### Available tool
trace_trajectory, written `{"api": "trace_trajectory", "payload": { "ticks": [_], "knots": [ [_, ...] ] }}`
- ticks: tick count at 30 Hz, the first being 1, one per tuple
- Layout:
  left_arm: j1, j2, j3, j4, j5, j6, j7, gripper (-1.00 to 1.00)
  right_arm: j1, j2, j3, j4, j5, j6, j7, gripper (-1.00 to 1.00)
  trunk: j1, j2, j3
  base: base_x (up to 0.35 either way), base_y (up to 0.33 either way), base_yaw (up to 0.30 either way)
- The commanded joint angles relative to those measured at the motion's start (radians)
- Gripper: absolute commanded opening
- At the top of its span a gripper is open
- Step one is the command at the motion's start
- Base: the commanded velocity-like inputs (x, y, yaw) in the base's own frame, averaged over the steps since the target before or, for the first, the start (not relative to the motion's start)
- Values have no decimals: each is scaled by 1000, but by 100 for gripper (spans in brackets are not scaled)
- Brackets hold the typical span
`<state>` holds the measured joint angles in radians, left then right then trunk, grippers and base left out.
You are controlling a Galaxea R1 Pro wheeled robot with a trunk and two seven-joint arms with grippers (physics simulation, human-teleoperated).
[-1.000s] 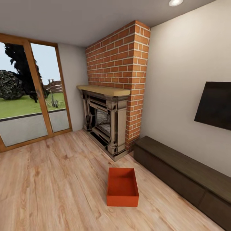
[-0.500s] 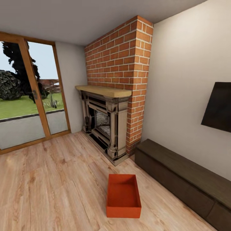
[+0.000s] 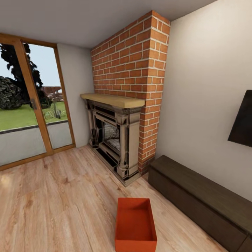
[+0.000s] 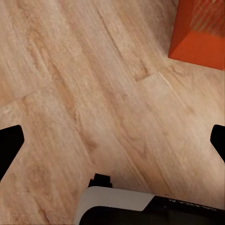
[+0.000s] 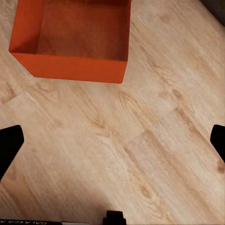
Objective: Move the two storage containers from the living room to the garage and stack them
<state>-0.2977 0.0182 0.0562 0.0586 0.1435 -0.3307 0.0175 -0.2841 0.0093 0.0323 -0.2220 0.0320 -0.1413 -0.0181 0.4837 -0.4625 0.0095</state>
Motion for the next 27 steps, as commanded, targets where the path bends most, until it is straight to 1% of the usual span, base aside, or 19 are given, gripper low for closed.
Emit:
{"api": "trace_trajectory", "payload": {
  "ticks": [1, 7, 19, 27],
  "knots": [
    [-1, 0, 5, 4, 1, -7, -1, 100, -1, 0, 3, 1, 3, -3, -2, 100, 1, 0, 0, 306, 0, 0],
    [-1, 0, 5, 4, 1, -7, -1, 100, 0, 0, 3, 1, 3, -1, -9, 100, 1, 0, 0, 252, 0, 0],
    [-1, 0, 5, 4, 1, -7, -1, 100, -1, -1, 3, 1, 3, -2, -8, 100, 1, 0, 0, 27, 0, 0],
    [-1, 0, 5, 4, 1, -5, -1, 100, 0, 0, 3, 1, 3, -1, -1, 100, 1, 0, 0, 278, 0, 0]
  ]
}}
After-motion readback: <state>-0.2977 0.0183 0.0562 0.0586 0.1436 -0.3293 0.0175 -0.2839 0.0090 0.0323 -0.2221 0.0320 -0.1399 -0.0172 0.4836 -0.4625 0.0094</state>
